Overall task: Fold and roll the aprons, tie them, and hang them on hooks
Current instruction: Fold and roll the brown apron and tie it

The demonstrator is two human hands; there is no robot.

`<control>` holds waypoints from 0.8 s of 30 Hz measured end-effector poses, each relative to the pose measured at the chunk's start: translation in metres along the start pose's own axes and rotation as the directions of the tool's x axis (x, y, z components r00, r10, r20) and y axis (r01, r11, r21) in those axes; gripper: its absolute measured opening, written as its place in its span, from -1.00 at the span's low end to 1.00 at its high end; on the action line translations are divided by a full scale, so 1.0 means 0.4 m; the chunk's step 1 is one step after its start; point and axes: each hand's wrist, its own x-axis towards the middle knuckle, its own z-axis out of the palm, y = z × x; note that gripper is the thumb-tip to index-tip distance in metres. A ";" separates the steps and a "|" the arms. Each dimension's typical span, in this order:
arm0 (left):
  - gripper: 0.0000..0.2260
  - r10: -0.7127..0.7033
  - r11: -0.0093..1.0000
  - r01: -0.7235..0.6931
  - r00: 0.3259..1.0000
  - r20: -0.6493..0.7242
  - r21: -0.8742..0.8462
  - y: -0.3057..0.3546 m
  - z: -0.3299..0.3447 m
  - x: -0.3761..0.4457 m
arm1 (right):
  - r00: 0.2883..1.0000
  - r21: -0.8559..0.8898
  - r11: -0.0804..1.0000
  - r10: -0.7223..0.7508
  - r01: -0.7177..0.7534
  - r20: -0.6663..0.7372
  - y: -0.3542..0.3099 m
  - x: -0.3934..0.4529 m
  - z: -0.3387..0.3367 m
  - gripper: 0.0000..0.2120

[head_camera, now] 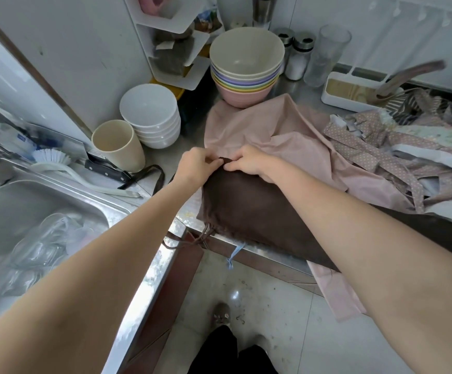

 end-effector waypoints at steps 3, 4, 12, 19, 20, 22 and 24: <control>-0.85 0.079 0.981 -0.073 0.997 -0.022 0.181 -0.018 0.003 -0.012 | 0.989 0.053 0.999 0.021 -0.014 -0.144 -0.011 0.020 0.002 -0.66; -0.85 0.079 0.979 -0.080 0.997 0.011 0.190 -0.023 0.007 -0.015 | 0.983 0.075 0.997 0.022 -0.008 -0.183 -0.013 0.028 0.004 -0.67; -0.88 -0.011 0.999 0.014 0.996 -0.090 0.033 0.001 -0.036 0.018 | 0.967 0.019 0.996 -0.082 0.089 -0.243 -0.065 0.031 -0.060 -0.63; -0.57 0.060 0.831 0.006 0.993 -0.101 0.556 0.061 -0.013 0.064 | 0.999 -0.412 0.911 0.034 -0.023 0.021 0.070 -0.035 -0.144 -0.36; -0.56 0.114 0.813 -0.055 0.991 -0.066 0.580 0.072 0.011 0.049 | 0.997 -0.434 0.900 0.064 -0.042 0.035 0.096 -0.047 -0.152 -0.35; -0.56 0.217 0.792 -0.203 0.975 0.046 0.576 0.103 0.070 0.004 | 0.992 -0.470 0.880 0.111 -0.073 0.053 0.138 -0.076 -0.170 -0.32; -0.55 0.298 0.740 -0.347 0.937 0.182 0.576 0.132 0.130 -0.042 | 0.988 -0.492 0.866 0.140 -0.087 0.071 0.169 -0.101 -0.183 -0.31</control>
